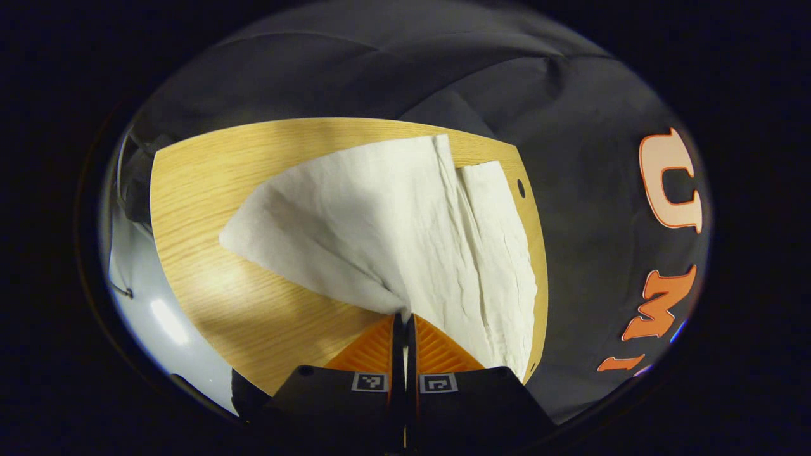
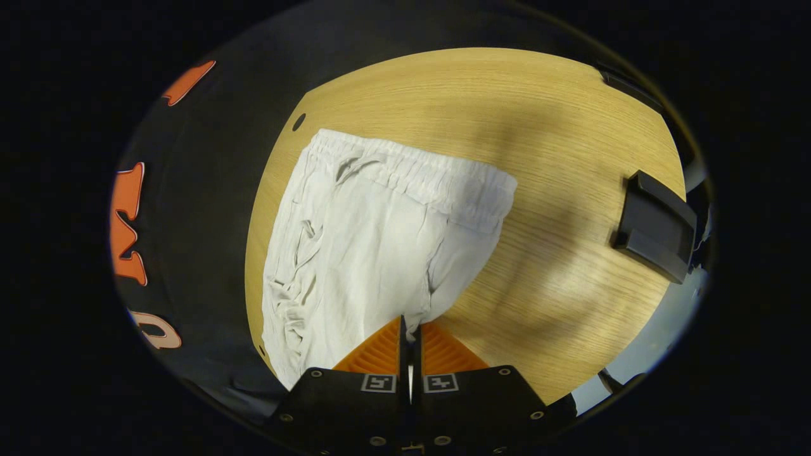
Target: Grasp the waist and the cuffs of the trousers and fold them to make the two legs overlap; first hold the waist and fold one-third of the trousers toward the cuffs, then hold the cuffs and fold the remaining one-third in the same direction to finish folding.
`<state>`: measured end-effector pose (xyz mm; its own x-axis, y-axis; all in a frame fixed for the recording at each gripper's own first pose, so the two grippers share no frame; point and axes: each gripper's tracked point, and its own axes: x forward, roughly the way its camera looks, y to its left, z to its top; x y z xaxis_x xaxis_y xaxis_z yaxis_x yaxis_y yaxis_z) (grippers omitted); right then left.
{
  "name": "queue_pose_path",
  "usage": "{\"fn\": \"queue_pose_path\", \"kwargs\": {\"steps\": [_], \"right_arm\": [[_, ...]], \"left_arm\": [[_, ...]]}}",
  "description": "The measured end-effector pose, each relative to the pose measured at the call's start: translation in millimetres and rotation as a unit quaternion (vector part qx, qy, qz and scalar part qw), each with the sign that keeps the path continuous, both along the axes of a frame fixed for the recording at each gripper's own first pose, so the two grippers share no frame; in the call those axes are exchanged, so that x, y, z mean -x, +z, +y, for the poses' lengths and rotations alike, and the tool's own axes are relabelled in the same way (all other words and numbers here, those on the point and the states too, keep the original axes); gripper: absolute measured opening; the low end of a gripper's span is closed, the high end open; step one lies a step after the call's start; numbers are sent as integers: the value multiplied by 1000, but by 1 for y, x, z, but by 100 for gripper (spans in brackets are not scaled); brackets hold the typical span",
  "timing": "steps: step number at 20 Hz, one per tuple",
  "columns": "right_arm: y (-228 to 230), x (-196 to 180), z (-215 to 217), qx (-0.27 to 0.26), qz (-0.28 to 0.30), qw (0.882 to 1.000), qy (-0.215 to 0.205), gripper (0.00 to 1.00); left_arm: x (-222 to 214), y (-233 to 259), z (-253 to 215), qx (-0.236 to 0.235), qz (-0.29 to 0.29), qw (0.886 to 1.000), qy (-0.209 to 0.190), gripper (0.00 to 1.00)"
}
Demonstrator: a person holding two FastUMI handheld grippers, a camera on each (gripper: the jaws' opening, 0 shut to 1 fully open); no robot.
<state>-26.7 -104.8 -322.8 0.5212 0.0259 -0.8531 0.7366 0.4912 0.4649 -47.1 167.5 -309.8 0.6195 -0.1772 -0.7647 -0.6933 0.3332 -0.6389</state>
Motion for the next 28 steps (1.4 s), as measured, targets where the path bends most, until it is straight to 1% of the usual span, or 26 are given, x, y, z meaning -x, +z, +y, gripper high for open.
{"fn": "queue_pose_path", "kwargs": {"steps": [6, 10, 12, 14, 15, 16, 18, 20, 24, 28], "right_arm": [[31, -5, 7, -5, -10, 1000, 2, 1], [58, -26, 7, 9, -23, 999, 21, 1], [70, -45, 9, 14, -30, 999, 32, 1], [80, -68, 13, 13, -35, 998, 45, 1], [84, -81, 16, 12, -36, 998, 51, 1], [88, -94, 18, 13, -37, 997, 60, 1], [94, -118, 20, 16, -38, 996, 79, 1], [100, -143, 20, 10, -36, 996, 86, 1], [95, -189, 14, 10, -30, 995, 92, 1], [80, -228, 10, 9, -13, 995, 97, 1]], "left_arm": [[-22, 40, 3, -39, -39, 996, -67, 4], [-62, 74, 6, -57, -77, 991, -94, 4], [-83, 86, 12, -77, -89, 987, -111, 5], [-104, 94, 6, -86, -92, 985, -122, 4], [-117, 96, 4, -85, -92, 984, -125, 5], [-130, 96, 0, -84, -94, 984, -127, 2], [-157, 102, -4, -80, -95, 984, -127, 6], [-180, 108, -5, -76, -96, 985, -123, 4], [-233, 105, -3, -91, -89, 984, -128, 4], [-284, 89, -13, -87, -77, 983, -145, 4]]}}
